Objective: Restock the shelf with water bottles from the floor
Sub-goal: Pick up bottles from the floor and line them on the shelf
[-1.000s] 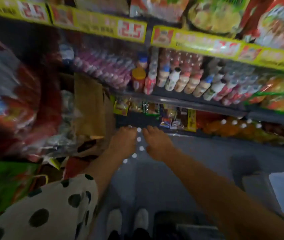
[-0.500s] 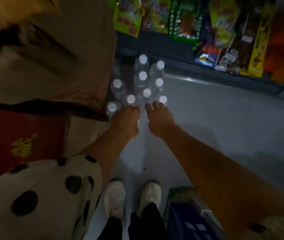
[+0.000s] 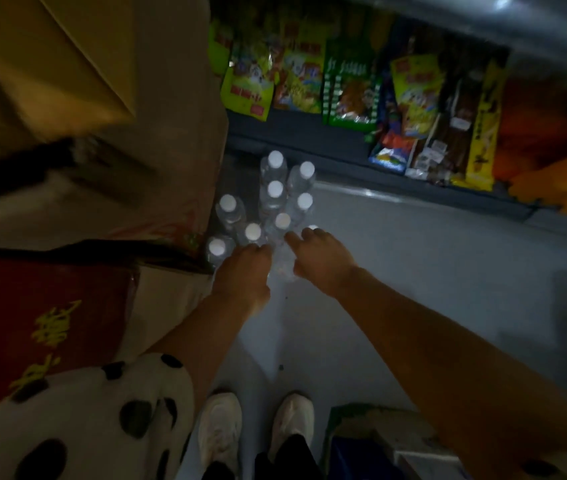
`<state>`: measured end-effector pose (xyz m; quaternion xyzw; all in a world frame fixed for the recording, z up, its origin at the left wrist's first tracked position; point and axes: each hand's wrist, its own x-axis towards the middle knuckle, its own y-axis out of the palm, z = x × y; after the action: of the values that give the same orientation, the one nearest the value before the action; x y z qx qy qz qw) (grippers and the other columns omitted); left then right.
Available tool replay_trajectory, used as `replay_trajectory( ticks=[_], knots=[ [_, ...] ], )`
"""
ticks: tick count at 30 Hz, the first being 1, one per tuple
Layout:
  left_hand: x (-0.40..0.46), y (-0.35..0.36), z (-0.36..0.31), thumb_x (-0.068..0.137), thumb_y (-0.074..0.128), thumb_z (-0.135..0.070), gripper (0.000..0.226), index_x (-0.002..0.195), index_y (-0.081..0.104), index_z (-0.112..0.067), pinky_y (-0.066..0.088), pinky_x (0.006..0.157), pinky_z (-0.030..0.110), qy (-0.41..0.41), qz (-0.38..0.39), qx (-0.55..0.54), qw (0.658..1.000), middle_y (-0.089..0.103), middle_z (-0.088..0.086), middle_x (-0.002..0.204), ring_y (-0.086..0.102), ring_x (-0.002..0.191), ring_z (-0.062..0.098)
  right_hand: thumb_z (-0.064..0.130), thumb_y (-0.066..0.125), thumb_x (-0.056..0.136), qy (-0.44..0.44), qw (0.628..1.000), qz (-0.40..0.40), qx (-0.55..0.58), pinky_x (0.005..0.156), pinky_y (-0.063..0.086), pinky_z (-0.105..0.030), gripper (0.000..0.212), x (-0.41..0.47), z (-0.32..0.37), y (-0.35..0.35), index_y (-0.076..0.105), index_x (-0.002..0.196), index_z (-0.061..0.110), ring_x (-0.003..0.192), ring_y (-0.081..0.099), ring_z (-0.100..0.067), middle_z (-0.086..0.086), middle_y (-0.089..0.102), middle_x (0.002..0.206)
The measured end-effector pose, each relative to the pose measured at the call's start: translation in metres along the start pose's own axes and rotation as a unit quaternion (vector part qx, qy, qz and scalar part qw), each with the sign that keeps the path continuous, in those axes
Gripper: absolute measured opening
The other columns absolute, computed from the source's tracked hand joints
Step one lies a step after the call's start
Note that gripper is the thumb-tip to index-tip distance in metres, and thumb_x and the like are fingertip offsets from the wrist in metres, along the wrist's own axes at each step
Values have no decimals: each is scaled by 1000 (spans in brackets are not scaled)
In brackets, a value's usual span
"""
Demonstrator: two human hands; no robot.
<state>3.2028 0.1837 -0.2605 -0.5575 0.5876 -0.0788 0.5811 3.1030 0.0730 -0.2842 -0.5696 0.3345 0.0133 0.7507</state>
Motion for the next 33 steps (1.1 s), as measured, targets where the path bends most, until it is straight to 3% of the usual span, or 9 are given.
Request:
replay_trajectory(
  ticks=[4, 8, 13, 16, 18, 22, 26, 29, 33],
  knots=[
    [-49, -73, -38, 86, 60, -10, 55, 138, 41, -10, 39, 104, 37, 41, -2, -48, 998, 47, 10, 136, 45, 128, 27, 20, 54, 92, -42, 997, 10, 65, 83, 38, -33, 48, -73, -11, -117, 40, 135, 8, 105, 52, -31, -17, 54, 115],
    [-108, -172, -76, 79, 68, -13, 67, 140, 42, -12, 42, 100, 39, 92, 0, -91, 992, 49, 10, 135, 50, 122, 27, 23, 59, 88, -81, 994, -25, 66, 81, 46, -41, 45, -155, -13, -249, 47, 130, 10, 98, 55, -34, -18, 56, 107],
    [-165, -291, -117, 57, 81, -43, 81, 129, 51, -21, 50, 94, 45, 157, -36, -152, 975, 58, 1, 128, 56, 117, 21, 20, 63, 83, -137, 984, -101, 51, 67, 46, -40, 25, -261, -3, -420, 53, 104, 10, 79, 54, -26, -10, 57, 91],
    [-221, -365, -155, 52, 88, -30, 82, 127, 54, -24, 48, 99, 39, 212, -48, -187, 958, 60, -5, 128, 57, 117, 13, 17, 64, 86, -159, 975, -149, 49, 60, 36, -32, 20, -315, 7, -509, 48, 99, 16, 72, 47, -16, 1, 53, 83],
    [-261, -407, -176, 49, 89, -31, 81, 123, 55, -31, 47, 101, 43, 244, -51, -212, 945, 62, -7, 126, 58, 117, 13, 18, 63, 87, -148, 973, -171, 41, 58, 31, -32, 19, -347, 15, -561, 49, 100, 16, 67, 43, -13, 5, 48, 77],
    [-319, -470, -202, 61, 89, -17, 72, 122, 52, -28, 46, 103, 45, 271, -66, -249, 928, 64, -5, 123, 59, 116, 14, 26, 59, 88, -151, 966, -210, 24, 61, 44, -35, 20, -395, 29, -633, 47, 104, 26, 70, 51, -20, 0, 54, 78],
    [-373, -525, -218, 66, 87, -13, 67, 124, 56, -20, 51, 98, 35, 294, -104, -254, 916, 67, -7, 119, 63, 109, 5, 21, 62, 88, -162, 946, -282, 3, 63, 38, -33, 22, -435, 49, -693, 54, 107, 14, 73, 49, -19, -3, 55, 83],
    [-406, -563, -224, 66, 88, -21, 56, 114, 61, -26, 53, 88, 28, 301, -110, -248, 914, 70, -10, 109, 66, 101, 5, 18, 63, 86, -168, 930, -327, 11, 62, 35, -30, 15, -455, 65, -734, 55, 97, 11, 72, 48, -15, -2, 54, 82],
    [-437, -609, -226, 67, 86, -11, 40, 100, 66, -20, 55, 81, 22, 315, -141, -231, 910, 74, -9, 96, 69, 90, 4, 37, 61, 89, -149, 914, -377, -14, 68, 42, -32, 25, -462, 87, -779, 59, 92, 13, 80, 55, -16, 0, 61, 87]
  ],
)
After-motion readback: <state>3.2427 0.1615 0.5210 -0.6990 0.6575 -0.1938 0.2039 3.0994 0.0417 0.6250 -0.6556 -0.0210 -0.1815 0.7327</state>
